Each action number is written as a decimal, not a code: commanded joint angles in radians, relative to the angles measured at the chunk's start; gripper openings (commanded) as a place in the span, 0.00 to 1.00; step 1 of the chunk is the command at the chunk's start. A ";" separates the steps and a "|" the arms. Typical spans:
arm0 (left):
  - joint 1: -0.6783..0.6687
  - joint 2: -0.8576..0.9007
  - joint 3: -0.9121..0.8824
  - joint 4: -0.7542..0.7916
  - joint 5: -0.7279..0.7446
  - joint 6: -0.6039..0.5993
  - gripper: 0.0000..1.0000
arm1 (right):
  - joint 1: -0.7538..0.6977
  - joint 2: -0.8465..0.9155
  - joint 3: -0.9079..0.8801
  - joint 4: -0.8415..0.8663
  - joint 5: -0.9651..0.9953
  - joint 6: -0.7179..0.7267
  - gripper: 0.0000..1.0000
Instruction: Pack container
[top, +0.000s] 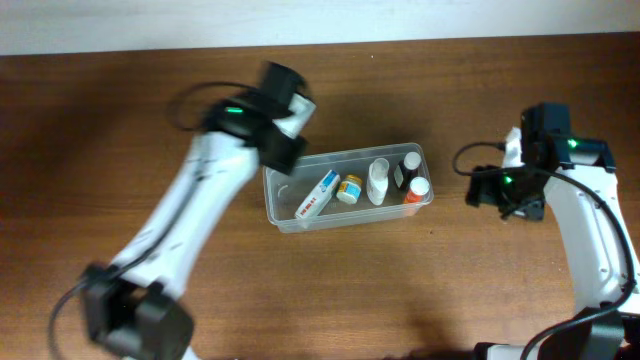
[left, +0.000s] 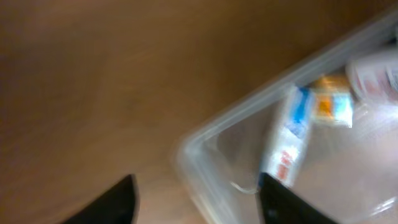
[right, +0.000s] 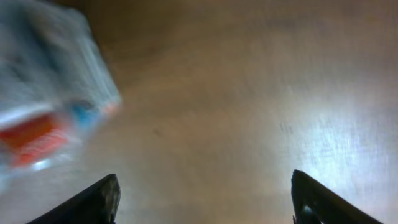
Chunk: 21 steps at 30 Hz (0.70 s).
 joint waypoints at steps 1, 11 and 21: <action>0.140 -0.080 0.002 0.019 -0.014 -0.138 1.00 | 0.069 -0.039 0.097 0.066 0.009 -0.061 0.89; 0.329 -0.086 0.002 -0.033 0.020 -0.208 1.00 | 0.117 -0.048 0.100 0.120 0.010 -0.181 0.99; 0.260 -0.569 -0.418 0.209 -0.003 -0.152 1.00 | 0.117 -0.517 -0.183 0.272 0.082 -0.085 0.98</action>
